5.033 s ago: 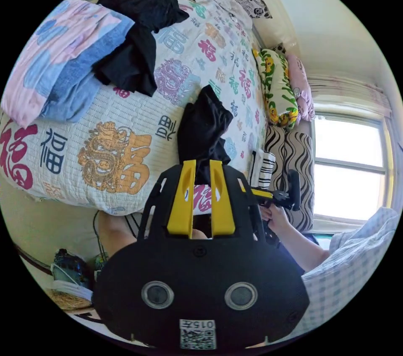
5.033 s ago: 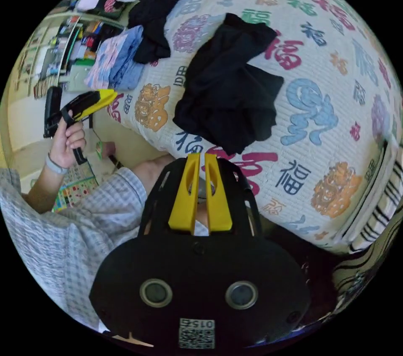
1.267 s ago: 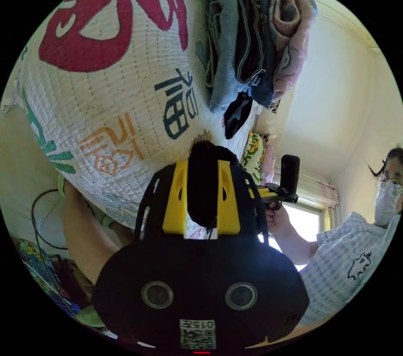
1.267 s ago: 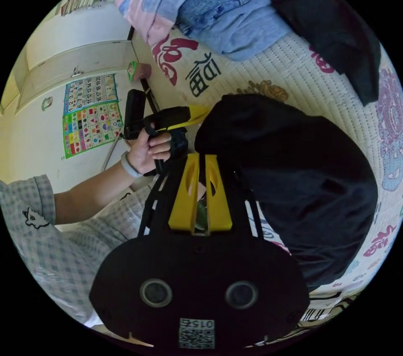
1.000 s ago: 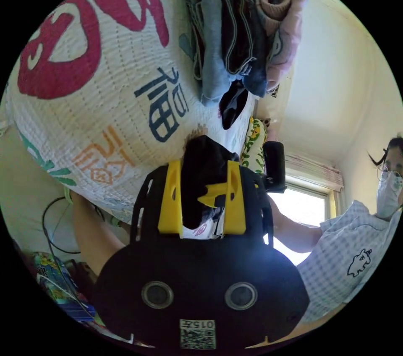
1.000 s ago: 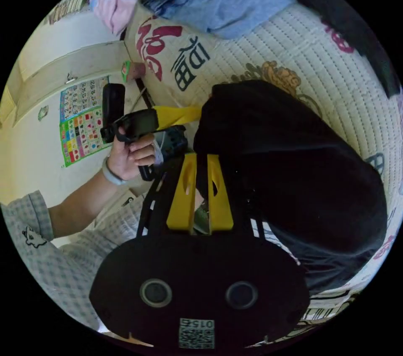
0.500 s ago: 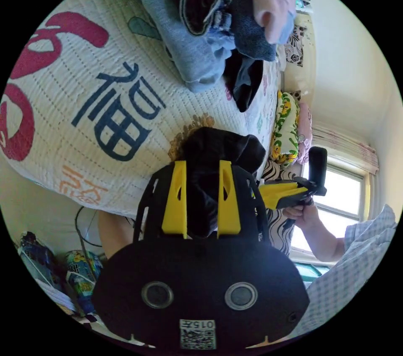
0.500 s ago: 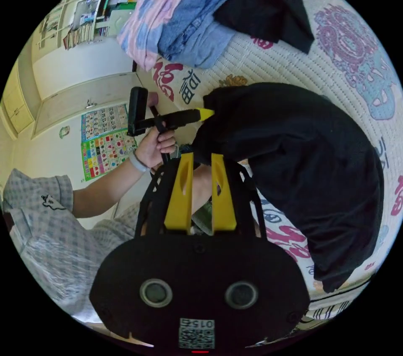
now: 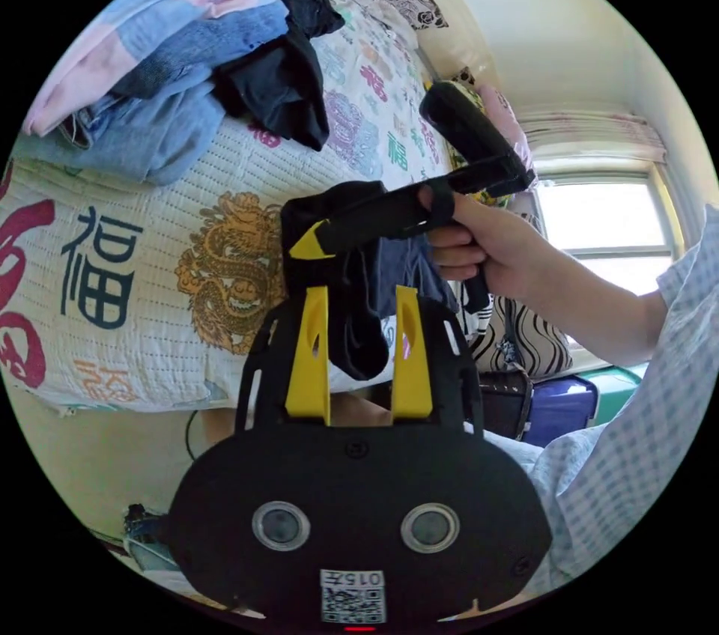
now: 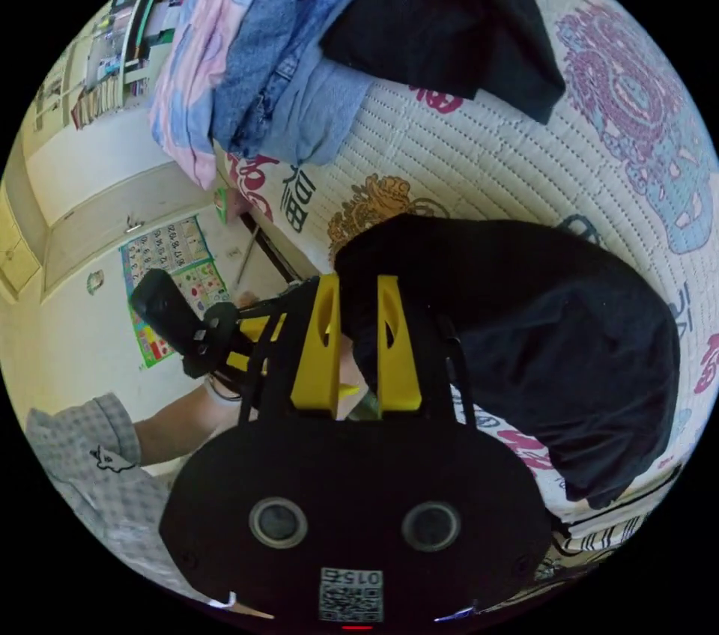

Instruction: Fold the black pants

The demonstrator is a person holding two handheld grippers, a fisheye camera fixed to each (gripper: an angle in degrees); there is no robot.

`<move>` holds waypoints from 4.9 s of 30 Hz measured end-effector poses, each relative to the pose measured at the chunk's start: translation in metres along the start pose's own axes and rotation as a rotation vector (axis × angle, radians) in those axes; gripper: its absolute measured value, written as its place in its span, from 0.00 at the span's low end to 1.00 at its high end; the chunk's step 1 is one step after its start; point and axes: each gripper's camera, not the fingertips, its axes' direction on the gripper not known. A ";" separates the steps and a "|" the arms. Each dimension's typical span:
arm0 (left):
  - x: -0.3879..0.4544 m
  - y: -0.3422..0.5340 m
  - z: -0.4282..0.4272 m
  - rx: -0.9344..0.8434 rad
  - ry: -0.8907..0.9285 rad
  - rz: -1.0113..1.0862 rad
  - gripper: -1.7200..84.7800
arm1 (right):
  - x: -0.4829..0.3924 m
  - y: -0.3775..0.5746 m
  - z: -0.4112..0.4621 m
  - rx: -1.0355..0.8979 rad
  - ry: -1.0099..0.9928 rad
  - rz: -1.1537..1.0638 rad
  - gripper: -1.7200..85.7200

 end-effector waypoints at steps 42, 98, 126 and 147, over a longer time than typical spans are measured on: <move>0.102 -0.151 0.062 0.020 0.191 -0.220 0.02 | -0.122 0.356 -0.145 0.400 -0.725 0.171 0.03; 1.001 -0.497 0.002 0.241 0.818 0.743 0.01 | -0.651 1.288 -0.559 1.878 0.078 -0.449 0.03; 0.184 -0.426 -0.055 -0.055 0.104 -0.169 0.01 | -0.474 0.625 -0.167 0.496 -0.565 0.109 0.04; 0.210 -0.203 -0.109 0.192 -0.300 -0.145 0.10 | -0.192 0.732 -0.287 0.384 -0.499 0.355 0.12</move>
